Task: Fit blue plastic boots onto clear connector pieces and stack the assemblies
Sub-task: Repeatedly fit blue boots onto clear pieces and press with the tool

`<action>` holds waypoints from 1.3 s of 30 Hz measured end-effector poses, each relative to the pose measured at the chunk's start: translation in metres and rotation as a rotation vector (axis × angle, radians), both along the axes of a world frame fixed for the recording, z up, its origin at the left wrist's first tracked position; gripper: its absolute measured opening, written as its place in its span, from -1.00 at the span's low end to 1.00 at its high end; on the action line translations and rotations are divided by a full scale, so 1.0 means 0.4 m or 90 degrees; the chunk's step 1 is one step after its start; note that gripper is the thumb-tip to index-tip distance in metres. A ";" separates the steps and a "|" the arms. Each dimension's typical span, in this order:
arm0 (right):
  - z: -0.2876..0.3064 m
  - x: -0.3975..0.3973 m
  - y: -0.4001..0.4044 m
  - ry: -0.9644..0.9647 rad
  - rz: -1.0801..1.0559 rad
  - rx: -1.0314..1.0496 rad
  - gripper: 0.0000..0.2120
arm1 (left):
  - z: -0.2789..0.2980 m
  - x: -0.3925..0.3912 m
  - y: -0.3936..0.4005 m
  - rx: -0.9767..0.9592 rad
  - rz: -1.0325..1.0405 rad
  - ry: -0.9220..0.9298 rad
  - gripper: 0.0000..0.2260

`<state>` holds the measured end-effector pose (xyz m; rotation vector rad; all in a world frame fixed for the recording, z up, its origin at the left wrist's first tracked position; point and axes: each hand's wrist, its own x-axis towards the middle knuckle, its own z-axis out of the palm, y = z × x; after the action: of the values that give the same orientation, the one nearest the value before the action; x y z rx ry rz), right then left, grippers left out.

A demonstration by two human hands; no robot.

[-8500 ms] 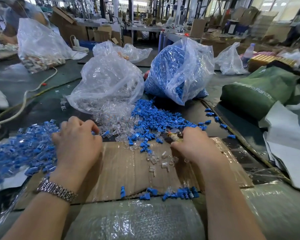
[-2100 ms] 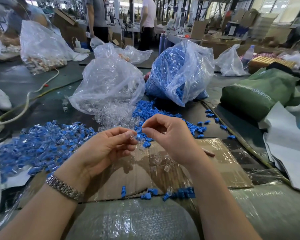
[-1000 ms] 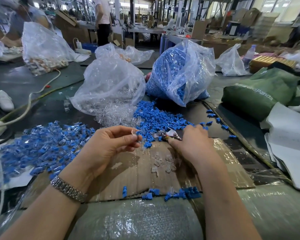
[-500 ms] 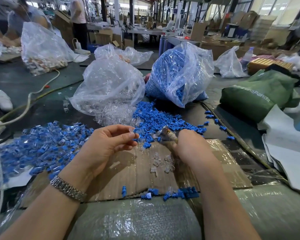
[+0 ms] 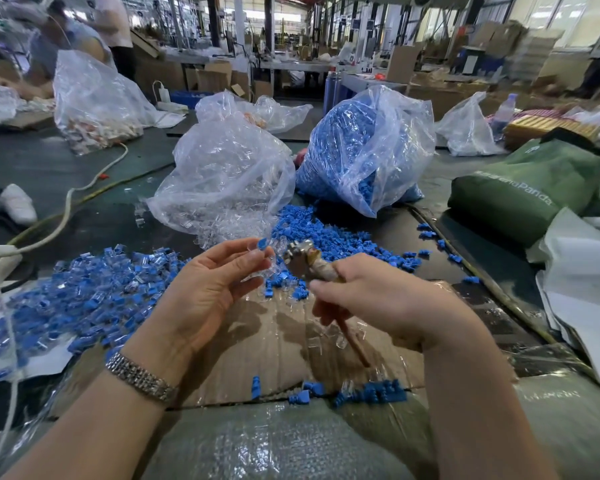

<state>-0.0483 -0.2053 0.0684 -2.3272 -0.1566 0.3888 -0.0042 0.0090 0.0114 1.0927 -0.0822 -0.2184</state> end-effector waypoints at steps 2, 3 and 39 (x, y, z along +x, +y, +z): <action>-0.001 0.000 0.020 -0.005 0.028 0.006 -0.65 | 0.001 -0.002 -0.001 0.006 0.002 -0.009 -0.83; -0.002 0.000 0.026 -0.008 0.034 0.011 -0.65 | 0.002 -0.003 -0.001 0.009 0.001 -0.015 -0.81; -0.079 0.054 -0.079 -0.149 -0.223 -0.237 -0.68 | -0.021 0.018 0.081 1.013 0.451 -0.174 -0.94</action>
<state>-0.0266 -0.2368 0.0366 -2.6963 0.2287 -0.0372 0.0030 0.0414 0.0028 2.6328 0.2968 0.6469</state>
